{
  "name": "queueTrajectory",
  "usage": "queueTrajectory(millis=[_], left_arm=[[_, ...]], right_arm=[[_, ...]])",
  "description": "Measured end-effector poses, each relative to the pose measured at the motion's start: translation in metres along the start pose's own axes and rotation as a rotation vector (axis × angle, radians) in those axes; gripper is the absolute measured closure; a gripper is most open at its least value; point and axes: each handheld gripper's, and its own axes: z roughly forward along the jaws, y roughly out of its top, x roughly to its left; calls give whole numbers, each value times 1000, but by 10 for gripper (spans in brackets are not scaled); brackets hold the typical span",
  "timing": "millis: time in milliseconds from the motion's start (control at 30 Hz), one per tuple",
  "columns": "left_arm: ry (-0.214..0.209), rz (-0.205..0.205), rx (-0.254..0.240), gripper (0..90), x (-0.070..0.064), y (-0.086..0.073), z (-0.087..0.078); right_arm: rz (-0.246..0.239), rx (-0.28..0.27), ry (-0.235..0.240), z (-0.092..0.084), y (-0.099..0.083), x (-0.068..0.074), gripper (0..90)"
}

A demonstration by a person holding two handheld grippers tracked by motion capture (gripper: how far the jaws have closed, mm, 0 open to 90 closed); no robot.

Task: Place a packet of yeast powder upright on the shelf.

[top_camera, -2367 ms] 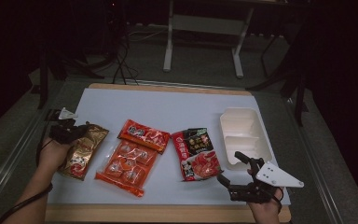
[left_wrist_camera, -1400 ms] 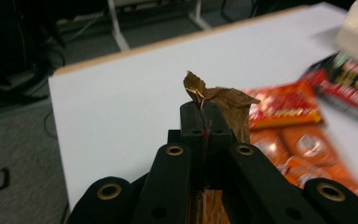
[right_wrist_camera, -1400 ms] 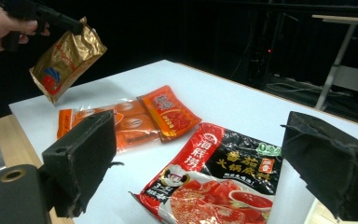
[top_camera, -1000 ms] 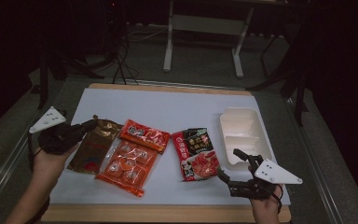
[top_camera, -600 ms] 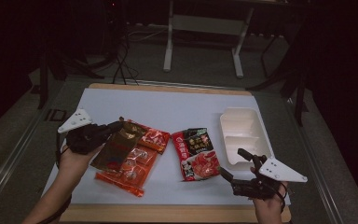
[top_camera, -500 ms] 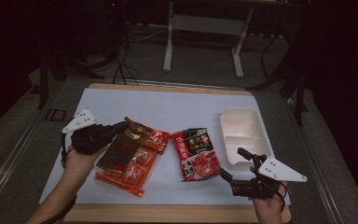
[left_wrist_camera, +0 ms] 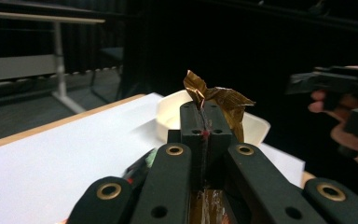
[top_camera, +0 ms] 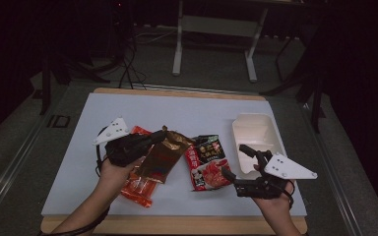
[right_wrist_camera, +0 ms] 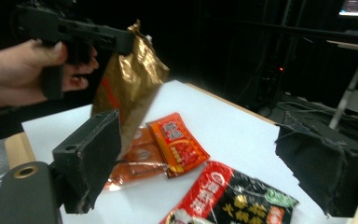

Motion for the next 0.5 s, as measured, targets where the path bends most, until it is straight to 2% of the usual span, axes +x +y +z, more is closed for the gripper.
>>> queueTrajectory(millis=[200,233,333,500], left_arm=[[-31,-10,-32,900,-9,-4,15],[-41,-12,-34,900,-10,-5,18],[-54,-11,-43,900,-14,-6,25],[-77,-16,-83,900,-21,-8,32]], right_arm=[[19,12,39,14,5,0,152],[11,12,34,16,6,0,175],[15,6,55,21,7,0,204],[5,19,74,28,9,0,256]])
